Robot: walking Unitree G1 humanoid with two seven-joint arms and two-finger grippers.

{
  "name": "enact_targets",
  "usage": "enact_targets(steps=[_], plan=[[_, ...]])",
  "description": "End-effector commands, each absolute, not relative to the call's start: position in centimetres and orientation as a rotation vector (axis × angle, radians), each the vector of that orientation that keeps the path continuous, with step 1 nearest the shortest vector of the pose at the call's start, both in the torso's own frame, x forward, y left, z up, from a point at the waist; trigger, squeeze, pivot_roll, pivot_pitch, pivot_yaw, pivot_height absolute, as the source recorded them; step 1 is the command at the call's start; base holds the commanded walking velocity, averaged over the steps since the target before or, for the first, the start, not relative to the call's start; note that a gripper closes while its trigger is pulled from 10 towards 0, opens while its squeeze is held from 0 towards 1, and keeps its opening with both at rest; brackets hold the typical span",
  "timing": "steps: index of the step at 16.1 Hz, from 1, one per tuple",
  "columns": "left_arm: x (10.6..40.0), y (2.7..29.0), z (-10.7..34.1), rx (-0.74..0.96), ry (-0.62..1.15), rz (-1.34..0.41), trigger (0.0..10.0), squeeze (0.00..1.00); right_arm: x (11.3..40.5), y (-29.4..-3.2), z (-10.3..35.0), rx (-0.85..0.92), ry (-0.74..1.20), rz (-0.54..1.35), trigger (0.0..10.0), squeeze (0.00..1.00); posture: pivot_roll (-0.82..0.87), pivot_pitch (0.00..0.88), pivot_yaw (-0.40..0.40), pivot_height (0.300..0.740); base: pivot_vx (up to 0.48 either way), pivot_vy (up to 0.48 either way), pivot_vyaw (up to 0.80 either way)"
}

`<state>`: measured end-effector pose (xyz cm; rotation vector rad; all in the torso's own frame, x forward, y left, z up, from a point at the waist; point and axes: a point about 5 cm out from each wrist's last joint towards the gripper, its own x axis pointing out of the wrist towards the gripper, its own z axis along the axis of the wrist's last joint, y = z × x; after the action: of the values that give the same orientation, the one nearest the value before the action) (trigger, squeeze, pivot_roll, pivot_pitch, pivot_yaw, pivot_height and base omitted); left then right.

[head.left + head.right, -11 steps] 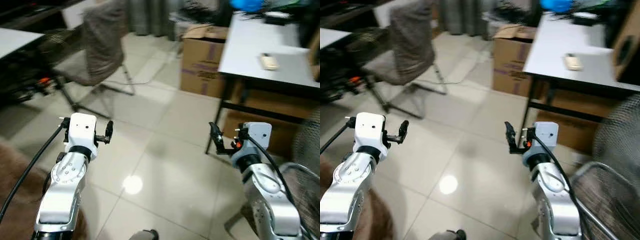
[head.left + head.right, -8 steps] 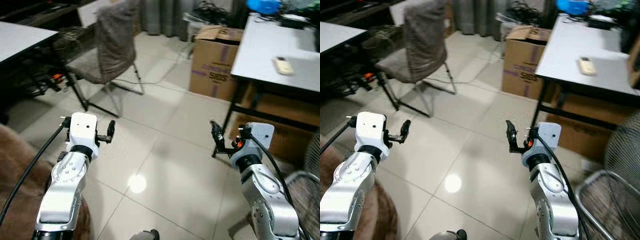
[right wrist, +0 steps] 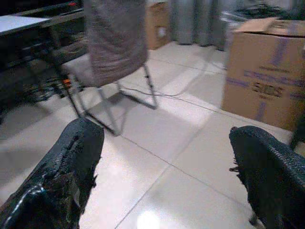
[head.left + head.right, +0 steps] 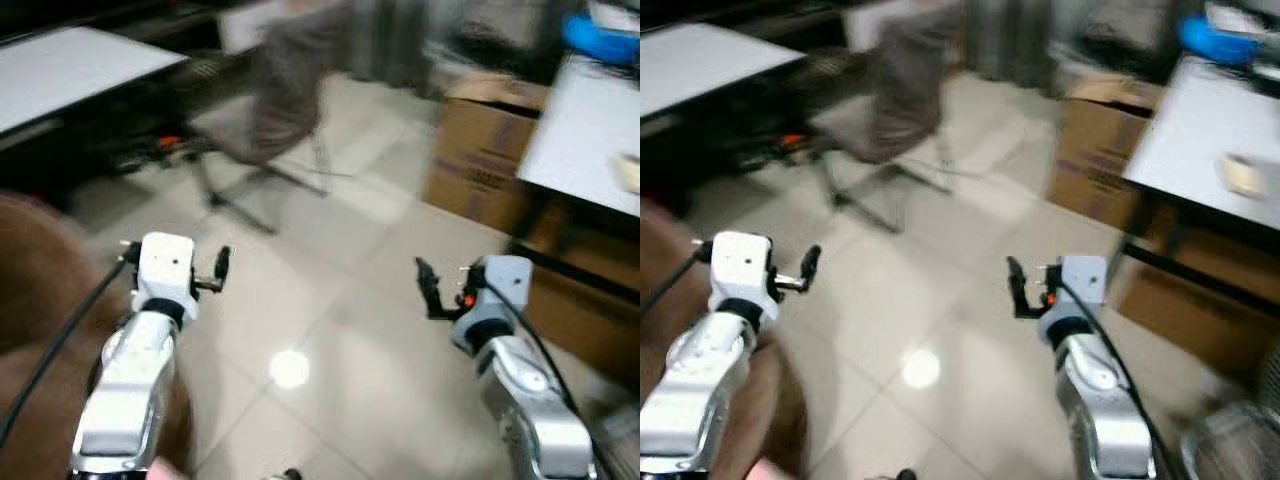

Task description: Move the pillow to the sofa from floor

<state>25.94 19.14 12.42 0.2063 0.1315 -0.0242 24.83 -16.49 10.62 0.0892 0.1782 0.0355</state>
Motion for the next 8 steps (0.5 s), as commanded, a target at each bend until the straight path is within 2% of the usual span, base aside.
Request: enact_targets(steps=[1, 5, 6, 8], plan=[[25.65, 18.89, 12.38, 0.216, 0.124, -0.027, 10.0, 1.00, 24.98, -16.66, 10.88, 0.078, 0.168, 0.034, 10.0, 1.00, -0.05, 0.000, 0.041, 0.740, 0.000, -0.480, 0.80], [25.68, 19.15, 12.37, 0.235, 0.117, -0.020, 10.0, 1.00, 25.46, -16.38, 11.10, 0.060, 0.159, 0.052, 10.0, 1.00, -0.04, 0.000, 0.031, 0.740, 0.000, -0.480, 0.80], [25.65, 19.22, 12.33, 0.243, 0.118, -0.015, 10.0, 1.00, 25.53, -16.33, 11.15, 0.049, 0.152, 0.055, 10.0, 1.00, -0.04, 0.000, 0.026, 0.740, 0.000, -0.480, 0.40], [25.25, 19.29, 12.22, 0.251, 0.114, -0.008, 10.0, 1.00, 25.95, -16.24, 10.86, -0.073, 0.170, 0.029, 10.0, 1.00, -0.03, 0.000, 0.017, 0.740, 0.000, -0.480, 0.00]])
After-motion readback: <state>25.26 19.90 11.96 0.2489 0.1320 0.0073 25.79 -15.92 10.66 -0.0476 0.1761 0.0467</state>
